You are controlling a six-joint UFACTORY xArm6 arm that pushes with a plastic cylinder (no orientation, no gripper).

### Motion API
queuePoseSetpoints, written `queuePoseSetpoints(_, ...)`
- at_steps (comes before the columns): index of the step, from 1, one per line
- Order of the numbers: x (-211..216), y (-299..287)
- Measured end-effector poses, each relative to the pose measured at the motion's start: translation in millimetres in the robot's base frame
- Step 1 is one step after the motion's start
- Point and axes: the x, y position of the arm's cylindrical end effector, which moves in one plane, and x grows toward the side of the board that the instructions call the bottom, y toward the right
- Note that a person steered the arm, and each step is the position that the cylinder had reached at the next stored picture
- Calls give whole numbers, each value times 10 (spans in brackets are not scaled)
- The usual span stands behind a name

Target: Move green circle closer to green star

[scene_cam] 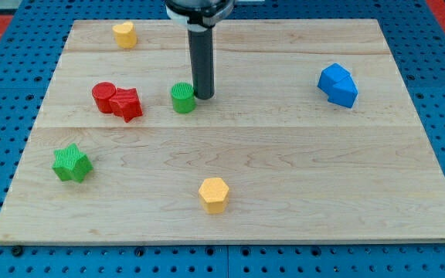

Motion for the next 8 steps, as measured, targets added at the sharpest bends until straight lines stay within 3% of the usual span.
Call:
queuePoseSetpoints(1, 105, 5)
queuePoseSetpoints(3, -278, 174)
queuePoseSetpoints(5, -255, -101)
queuePoseSetpoints(8, 231, -461)
